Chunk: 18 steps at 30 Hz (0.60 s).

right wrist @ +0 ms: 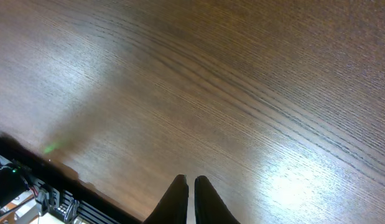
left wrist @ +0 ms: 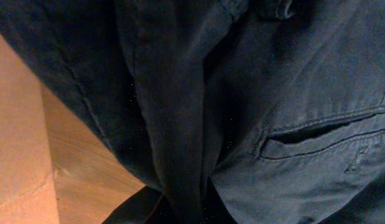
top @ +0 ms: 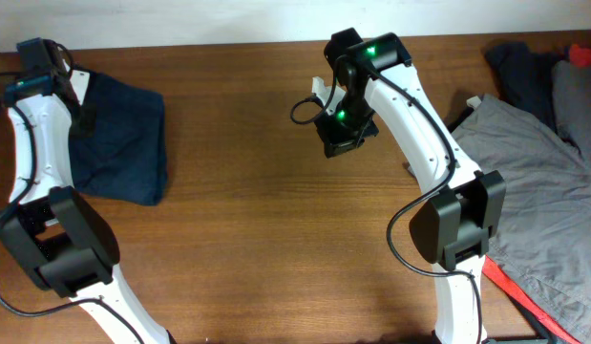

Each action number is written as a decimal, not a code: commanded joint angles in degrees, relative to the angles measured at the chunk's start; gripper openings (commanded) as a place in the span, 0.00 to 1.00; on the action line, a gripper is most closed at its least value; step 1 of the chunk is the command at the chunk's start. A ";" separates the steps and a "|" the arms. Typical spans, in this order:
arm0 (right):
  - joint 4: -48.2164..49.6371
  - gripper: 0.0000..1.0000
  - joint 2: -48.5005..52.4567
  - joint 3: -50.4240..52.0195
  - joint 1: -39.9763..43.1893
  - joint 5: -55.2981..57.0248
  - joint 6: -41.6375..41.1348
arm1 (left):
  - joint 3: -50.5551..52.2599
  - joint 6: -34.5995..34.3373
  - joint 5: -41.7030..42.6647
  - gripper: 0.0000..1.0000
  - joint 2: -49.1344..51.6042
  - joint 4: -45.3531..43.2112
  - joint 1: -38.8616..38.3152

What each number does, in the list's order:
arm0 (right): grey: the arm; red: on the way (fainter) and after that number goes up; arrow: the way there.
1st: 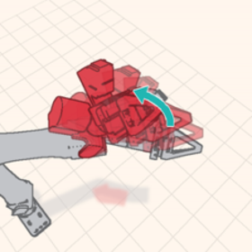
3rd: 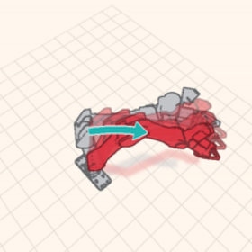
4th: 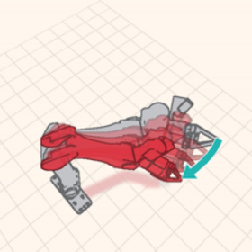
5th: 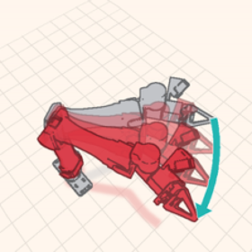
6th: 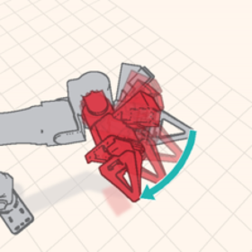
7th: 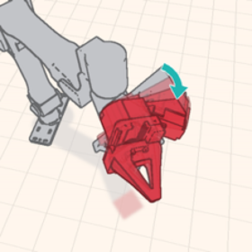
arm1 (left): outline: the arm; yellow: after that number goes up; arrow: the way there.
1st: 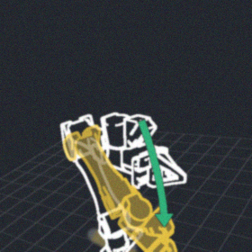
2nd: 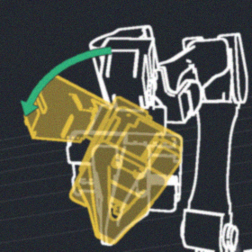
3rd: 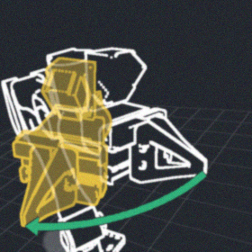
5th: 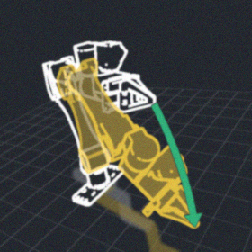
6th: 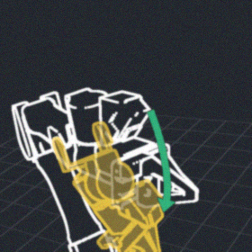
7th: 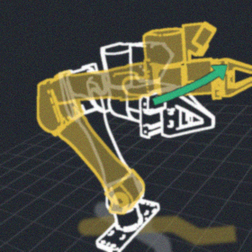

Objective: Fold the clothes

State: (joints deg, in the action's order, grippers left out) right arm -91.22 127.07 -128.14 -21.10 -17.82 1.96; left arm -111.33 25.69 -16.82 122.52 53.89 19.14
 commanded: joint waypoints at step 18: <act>0.44 0.57 -0.17 -0.28 -0.22 0.48 0.13 | -3.65 -5.73 0.35 0.99 -4.76 -1.79 1.42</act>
State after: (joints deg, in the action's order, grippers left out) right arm -91.02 127.07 -128.14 -21.10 -17.85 1.83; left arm -112.86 22.37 -17.43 122.23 51.88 21.96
